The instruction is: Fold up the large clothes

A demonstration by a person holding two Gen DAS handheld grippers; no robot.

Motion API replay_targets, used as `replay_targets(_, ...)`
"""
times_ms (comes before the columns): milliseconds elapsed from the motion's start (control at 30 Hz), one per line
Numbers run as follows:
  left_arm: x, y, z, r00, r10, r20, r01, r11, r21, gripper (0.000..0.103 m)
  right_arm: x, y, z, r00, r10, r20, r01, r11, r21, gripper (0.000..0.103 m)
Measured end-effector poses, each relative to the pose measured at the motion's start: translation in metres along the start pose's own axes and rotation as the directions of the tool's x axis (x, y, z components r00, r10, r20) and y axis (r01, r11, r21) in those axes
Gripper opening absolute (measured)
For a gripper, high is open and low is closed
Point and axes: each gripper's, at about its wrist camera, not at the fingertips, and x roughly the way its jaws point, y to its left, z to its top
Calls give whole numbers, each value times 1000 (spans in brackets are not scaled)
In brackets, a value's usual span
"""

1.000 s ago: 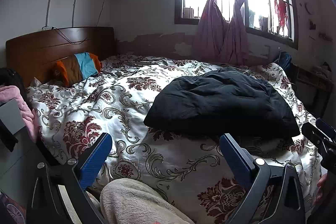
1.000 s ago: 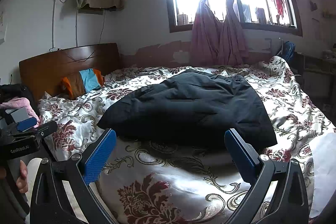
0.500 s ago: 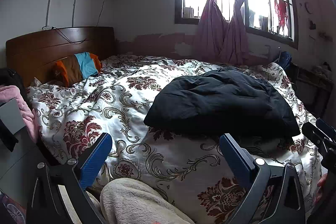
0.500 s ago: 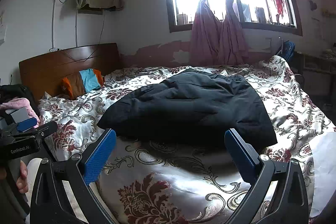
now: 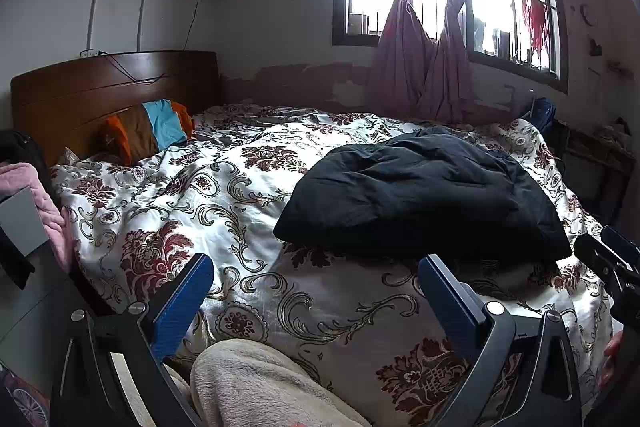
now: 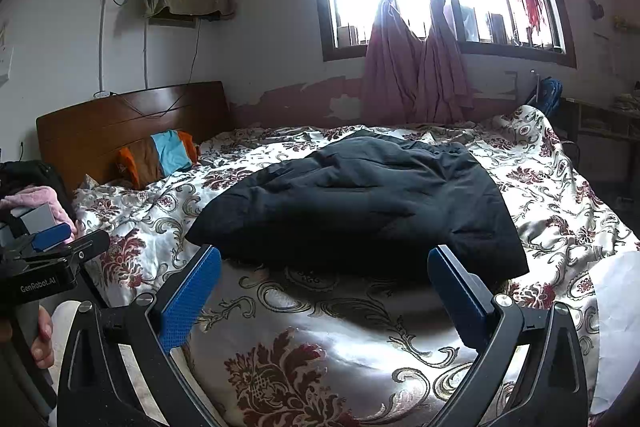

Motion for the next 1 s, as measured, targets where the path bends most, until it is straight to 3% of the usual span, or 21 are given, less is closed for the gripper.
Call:
replay_targets(200,1,3,0,999,-32,-14,32,999,-5,103,-1,1,-1,1000,-1,-2,1,1000,1,101)
replay_targets(1000,-3,-4,0,1000,-13,9,12,999,50,103,-2,8,-6,1000,1,-11,-1,1000,9,101)
